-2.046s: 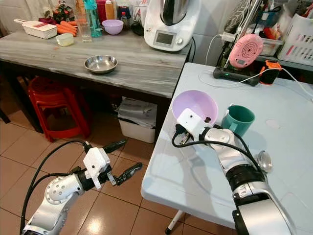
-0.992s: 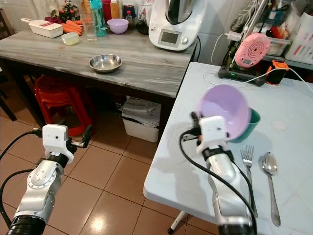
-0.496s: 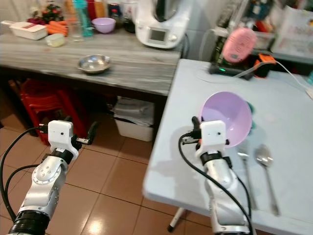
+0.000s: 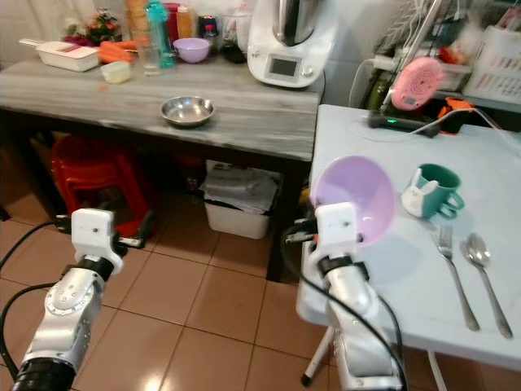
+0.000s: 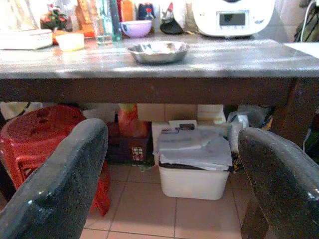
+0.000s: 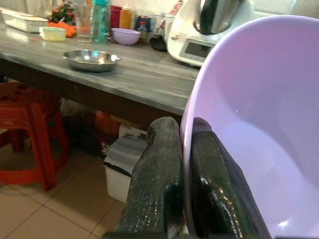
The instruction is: Setting the table
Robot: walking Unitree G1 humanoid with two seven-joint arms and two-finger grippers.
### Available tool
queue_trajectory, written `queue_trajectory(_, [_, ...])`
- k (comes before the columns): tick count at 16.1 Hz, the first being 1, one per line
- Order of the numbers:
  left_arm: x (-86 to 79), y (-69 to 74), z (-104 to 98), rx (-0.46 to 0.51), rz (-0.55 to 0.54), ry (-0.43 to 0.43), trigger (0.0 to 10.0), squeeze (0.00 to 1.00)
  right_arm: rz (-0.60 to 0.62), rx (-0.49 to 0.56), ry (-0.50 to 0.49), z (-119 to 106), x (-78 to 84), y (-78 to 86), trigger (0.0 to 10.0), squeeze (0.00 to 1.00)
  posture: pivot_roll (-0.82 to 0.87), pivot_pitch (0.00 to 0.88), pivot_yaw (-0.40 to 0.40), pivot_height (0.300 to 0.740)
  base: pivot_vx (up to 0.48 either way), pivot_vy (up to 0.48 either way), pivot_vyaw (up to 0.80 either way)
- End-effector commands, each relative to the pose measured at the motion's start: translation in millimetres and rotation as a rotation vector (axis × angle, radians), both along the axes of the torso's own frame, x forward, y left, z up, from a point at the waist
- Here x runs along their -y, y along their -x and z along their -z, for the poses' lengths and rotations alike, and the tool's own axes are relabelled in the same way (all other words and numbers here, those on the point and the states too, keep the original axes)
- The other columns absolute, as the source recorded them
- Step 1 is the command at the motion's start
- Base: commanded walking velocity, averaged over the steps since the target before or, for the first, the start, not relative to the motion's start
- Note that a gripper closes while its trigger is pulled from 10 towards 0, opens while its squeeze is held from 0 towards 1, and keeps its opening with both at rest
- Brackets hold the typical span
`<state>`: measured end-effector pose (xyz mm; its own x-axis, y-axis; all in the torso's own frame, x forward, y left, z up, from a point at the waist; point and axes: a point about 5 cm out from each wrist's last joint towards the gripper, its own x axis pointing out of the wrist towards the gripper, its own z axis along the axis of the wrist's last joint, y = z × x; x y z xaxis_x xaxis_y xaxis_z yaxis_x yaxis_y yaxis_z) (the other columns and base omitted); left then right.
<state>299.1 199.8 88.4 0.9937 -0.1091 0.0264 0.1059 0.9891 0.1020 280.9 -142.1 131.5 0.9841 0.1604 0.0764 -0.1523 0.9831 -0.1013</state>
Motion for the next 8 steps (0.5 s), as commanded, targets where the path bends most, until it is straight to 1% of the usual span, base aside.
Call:
queue_trajectory(1, [6.0, -4.7, -5.4, 0.016, 0.028, 0.002, 10.0, 0.0, 0.022, 0.031, 0.006, -8.7, 6.5, -1.7, 10.0, 0.0, -0.02, 0.0, -0.009, 0.74, 0.0, 0.454, 0.0])
queue_trajectory(5, [8.6, -5.8, -5.3, 0.018, 0.037, 0.001, 10.0, 0.0, 0.02, 0.029, 0.008, -8.1, 5.4, -1.2, 10.0, 0.0, -0.03, 0.0, -0.008, 0.74, 0.0, 0.452, -0.41])
queue_trajectory(8, [10.3, -6.4, -5.2, 0.02, 0.038, 0.005, 10.0, 0.0, 0.019, 0.03, 0.012, -8.7, 6.6, -1.6, 10.0, 0.0, -0.03, 0.0, -0.011, 0.74, 0.0, 0.455, 0.0])
